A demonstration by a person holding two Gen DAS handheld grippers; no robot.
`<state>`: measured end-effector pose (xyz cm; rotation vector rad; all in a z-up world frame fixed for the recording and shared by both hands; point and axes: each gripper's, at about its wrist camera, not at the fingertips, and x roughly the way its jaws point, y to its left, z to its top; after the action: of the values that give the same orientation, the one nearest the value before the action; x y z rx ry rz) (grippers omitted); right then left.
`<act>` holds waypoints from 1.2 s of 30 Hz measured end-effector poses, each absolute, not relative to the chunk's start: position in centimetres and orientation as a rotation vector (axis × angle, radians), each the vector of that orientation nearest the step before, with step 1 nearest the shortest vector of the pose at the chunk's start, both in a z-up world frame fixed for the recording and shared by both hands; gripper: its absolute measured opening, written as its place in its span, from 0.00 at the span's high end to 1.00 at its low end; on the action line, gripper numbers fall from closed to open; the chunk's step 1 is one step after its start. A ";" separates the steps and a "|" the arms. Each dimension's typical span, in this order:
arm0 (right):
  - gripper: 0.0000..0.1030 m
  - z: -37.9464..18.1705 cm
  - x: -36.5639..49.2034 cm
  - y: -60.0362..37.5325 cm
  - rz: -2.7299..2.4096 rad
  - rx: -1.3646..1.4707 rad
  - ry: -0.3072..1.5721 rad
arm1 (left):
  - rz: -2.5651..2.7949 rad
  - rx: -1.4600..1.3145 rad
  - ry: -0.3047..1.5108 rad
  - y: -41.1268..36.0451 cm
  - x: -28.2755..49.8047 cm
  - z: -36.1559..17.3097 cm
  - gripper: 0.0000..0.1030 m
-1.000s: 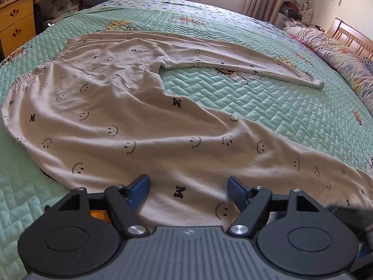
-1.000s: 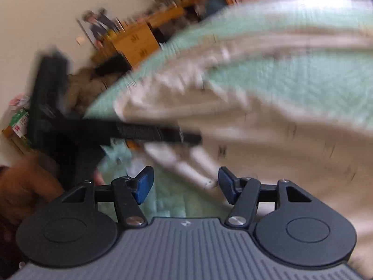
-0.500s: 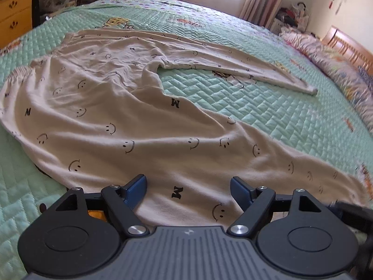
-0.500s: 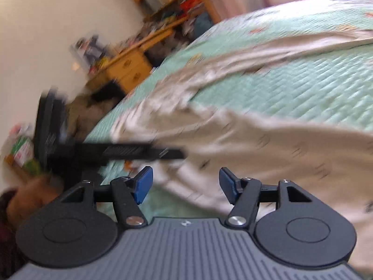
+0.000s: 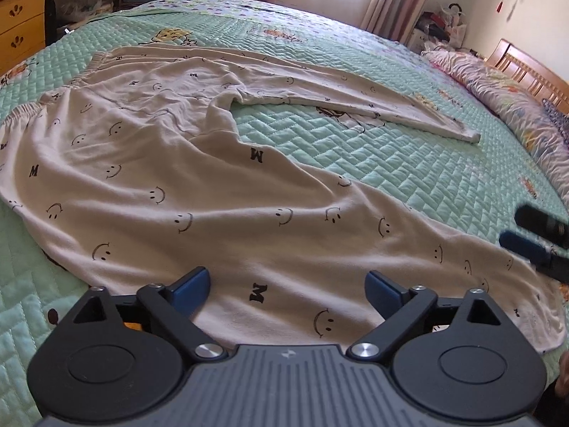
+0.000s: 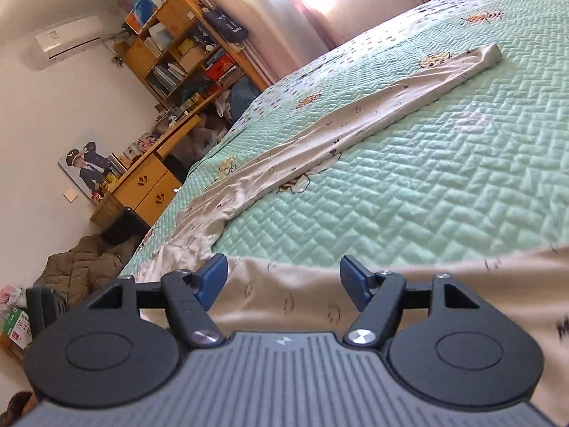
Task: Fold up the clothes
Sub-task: 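Smooth the pants leg with the open left gripper toward the right gripper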
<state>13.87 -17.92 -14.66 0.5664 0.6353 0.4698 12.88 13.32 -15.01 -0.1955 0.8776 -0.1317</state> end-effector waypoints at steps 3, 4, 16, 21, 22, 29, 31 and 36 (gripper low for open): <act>0.35 -17.4 15.2 -19.5 0.403 0.659 0.718 | -0.108 -0.190 0.885 12.9 13.0 -15.0 0.02; 0.37 -18.4 15.1 -20.3 0.386 0.710 0.721 | -0.103 -0.188 0.886 12.8 13.0 -15.0 0.01; 0.29 -15.4 7.4 -26.8 0.337 0.707 0.512 | -0.010 -0.151 0.879 10.2 12.2 -12.0 0.01; 0.28 -17.3 5.9 -28.4 0.237 0.693 0.489 | -0.098 -0.075 0.889 5.6 13.6 -11.3 0.01; 0.26 -17.9 5.9 -28.6 0.219 0.692 0.494 | -0.110 -0.058 0.900 4.7 14.1 -11.5 0.01; 0.23 -20.0 5.4 -28.3 0.241 0.561 0.476 | -0.089 -0.017 0.994 0.9 17.1 -14.7 0.01; 0.23 -19.9 5.1 -28.4 0.249 0.565 0.473 | -0.072 0.001 0.982 0.5 17.1 -15.1 0.01; 0.22 -20.0 4.5 -28.6 0.265 0.587 0.463 | -0.064 0.032 0.971 -0.2 17.0 -15.3 0.01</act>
<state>4.51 -28.59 -19.97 0.5869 0.4629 0.2655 17.04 -0.17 -15.27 0.0320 0.9710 -0.0641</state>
